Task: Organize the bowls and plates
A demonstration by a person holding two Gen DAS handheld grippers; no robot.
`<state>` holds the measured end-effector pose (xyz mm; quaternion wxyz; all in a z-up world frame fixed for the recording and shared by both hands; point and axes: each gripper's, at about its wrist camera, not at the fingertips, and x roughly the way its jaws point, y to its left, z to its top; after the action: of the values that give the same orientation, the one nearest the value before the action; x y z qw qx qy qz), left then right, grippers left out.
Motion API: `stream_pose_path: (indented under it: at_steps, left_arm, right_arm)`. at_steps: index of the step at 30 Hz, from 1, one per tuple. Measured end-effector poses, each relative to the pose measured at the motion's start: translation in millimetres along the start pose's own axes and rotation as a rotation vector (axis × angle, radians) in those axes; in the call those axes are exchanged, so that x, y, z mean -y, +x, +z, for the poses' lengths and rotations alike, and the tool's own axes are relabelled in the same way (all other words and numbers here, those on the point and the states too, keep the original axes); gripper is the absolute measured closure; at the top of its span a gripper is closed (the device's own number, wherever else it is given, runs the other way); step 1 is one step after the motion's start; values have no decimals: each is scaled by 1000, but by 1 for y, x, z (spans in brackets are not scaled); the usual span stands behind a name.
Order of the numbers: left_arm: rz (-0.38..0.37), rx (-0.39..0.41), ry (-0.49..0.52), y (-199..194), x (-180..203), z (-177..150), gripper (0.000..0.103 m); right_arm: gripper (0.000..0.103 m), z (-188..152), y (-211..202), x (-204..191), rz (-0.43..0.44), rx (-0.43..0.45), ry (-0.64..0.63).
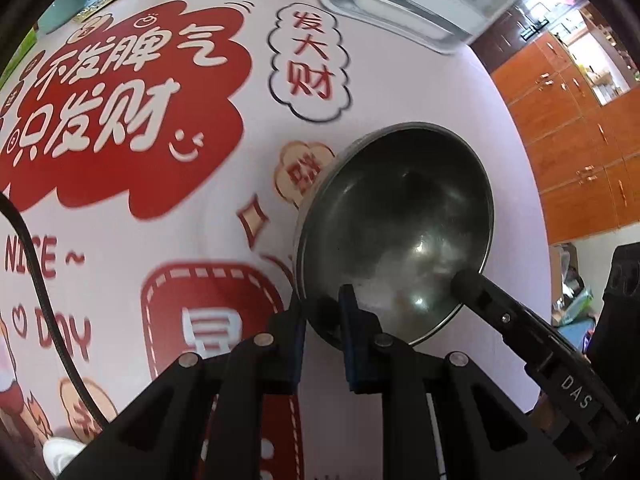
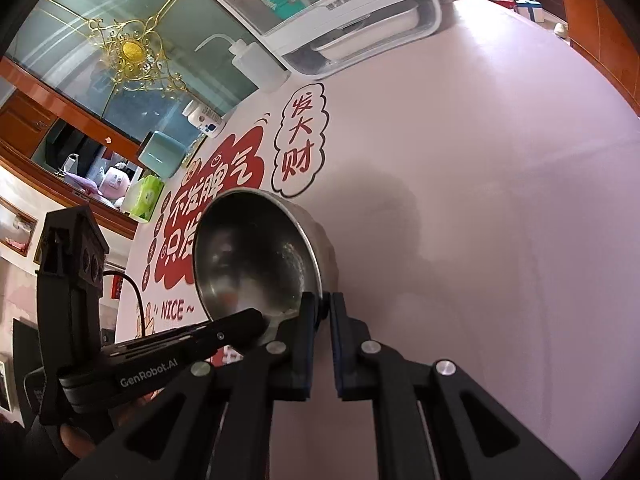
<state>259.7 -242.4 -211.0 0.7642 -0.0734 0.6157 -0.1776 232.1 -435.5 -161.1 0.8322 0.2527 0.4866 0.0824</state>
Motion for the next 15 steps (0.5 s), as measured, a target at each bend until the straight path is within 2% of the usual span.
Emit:
stream_pose_path:
  at_steps: [15]
  left_arm:
    - [-16, -11, 102, -46, 23, -68, 89]
  right_arm:
    - [96, -63, -65, -14, -28, 20, -10]
